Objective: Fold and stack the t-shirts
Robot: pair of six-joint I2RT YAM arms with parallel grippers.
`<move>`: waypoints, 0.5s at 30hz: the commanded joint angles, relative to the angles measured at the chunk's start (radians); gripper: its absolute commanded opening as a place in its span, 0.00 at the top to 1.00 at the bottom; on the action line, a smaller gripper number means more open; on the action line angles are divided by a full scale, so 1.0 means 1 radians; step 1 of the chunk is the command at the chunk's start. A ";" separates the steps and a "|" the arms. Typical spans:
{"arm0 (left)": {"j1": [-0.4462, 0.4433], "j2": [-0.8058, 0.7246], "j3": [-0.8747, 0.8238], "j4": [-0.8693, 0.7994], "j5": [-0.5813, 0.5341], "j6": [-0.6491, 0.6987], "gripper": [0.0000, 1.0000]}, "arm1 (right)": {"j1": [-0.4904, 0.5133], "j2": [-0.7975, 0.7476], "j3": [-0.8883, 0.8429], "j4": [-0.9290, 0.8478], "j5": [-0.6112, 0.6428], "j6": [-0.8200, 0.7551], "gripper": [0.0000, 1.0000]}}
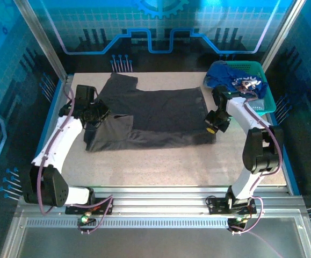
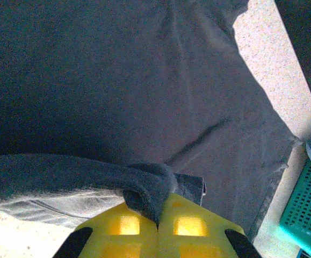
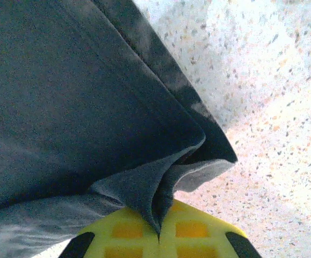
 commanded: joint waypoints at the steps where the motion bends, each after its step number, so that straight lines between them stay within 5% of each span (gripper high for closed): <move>1: 0.025 0.019 0.052 0.024 0.026 0.064 1.00 | -0.017 0.037 0.063 -0.040 0.043 0.015 1.00; 15: 0.076 0.136 0.113 0.072 0.044 0.128 1.00 | -0.021 0.162 0.174 -0.014 0.049 -0.012 1.00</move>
